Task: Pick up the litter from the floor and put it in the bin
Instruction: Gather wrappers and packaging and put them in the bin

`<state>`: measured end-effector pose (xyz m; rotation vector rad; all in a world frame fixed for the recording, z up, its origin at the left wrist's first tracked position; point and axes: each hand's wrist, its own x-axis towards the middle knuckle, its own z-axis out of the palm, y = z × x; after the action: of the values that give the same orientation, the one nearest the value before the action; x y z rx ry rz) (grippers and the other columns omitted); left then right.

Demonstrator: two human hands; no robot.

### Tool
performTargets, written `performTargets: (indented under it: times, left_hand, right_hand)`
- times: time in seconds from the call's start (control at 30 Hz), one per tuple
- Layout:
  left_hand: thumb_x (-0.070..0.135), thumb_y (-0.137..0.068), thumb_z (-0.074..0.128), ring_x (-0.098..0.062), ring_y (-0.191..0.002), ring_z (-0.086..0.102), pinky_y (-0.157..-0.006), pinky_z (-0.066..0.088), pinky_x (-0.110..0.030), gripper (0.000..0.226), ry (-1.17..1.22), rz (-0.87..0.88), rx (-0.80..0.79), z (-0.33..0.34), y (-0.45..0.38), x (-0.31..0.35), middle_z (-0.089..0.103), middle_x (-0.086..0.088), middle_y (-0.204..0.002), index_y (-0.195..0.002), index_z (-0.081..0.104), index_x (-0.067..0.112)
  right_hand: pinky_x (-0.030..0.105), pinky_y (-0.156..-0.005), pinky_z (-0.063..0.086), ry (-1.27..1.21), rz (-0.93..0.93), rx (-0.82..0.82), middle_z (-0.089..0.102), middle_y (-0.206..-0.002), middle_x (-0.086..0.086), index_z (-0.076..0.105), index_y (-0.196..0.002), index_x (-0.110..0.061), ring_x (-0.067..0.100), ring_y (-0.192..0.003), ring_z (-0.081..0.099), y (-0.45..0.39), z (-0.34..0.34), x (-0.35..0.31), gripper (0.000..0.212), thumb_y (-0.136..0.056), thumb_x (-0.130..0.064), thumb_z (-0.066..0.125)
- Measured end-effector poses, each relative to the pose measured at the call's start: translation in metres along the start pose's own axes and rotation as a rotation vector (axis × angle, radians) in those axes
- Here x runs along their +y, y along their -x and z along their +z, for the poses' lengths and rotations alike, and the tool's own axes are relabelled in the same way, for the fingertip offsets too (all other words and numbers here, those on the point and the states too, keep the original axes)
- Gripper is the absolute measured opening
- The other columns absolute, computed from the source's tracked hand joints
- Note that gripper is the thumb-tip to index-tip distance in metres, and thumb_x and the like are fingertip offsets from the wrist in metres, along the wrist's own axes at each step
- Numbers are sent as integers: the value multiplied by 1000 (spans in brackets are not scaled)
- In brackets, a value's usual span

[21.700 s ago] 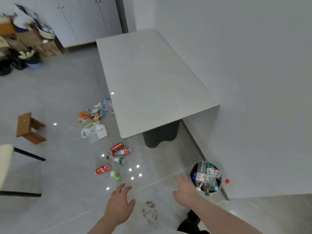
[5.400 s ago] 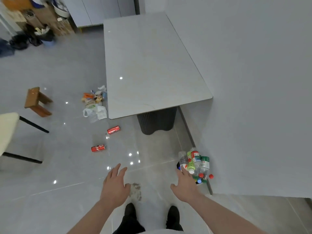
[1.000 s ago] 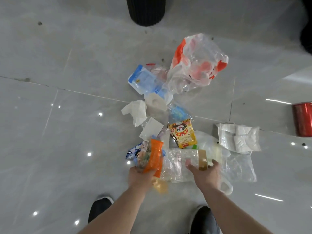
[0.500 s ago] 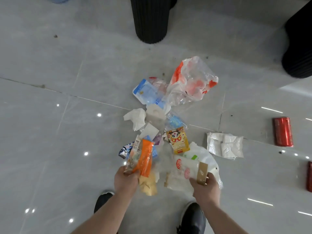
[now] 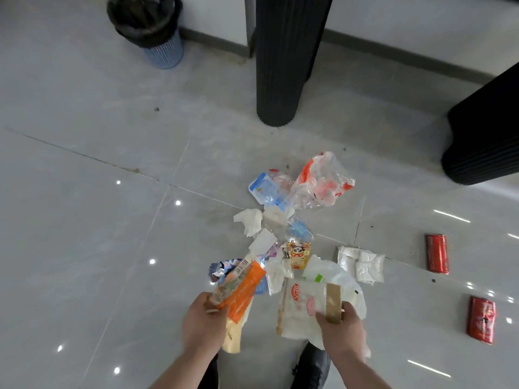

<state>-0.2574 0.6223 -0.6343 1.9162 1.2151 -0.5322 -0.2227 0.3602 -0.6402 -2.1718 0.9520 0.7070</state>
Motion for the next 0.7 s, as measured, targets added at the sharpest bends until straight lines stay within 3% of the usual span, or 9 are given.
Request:
performTargets:
  times: [0.23, 0.37, 0.53, 0.7]
  left_hand:
    - [12, -82, 74, -10, -66, 64, -54, 44, -24, 17, 49, 41, 45, -107, 72, 47, 70, 5, -72, -78, 62, 23]
    - [18, -81, 77, -19, -73, 65, -58, 41, -26, 17, 66, 29, 80, -194, 118, 75, 70, 6, -77, -80, 61, 23]
    - [17, -84, 75, -19, -76, 63, -56, 36, -14, 18, 161, 71, 86, -308, 163, 102, 68, 5, -82, -82, 59, 24]
    - [16, -82, 76, -18, -78, 67, -60, 42, -25, 23, 200, 143, 115, -408, 174, 117, 68, 8, -80, -76, 58, 27]
  right_hand:
    - [32, -60, 44, 11, -79, -37, 67, -77, -3, 57, -93, -24, 26, -74, 63, 91, -59, -80, 21, -82, -26, 75]
    - [31, -62, 44, 37, -129, -39, 67, -81, -3, 56, -97, -25, 26, -76, 62, 171, -99, -145, 24, -83, -26, 74]
    - [29, -59, 45, 37, -234, -37, 68, -80, -4, 61, -101, -21, 19, -73, 63, 269, -126, -222, 24, -83, -28, 75]
    - [27, -55, 44, -30, -327, -42, 69, -80, -3, 62, -102, -18, 16, -71, 64, 341, -125, -292, 25, -84, -28, 76]
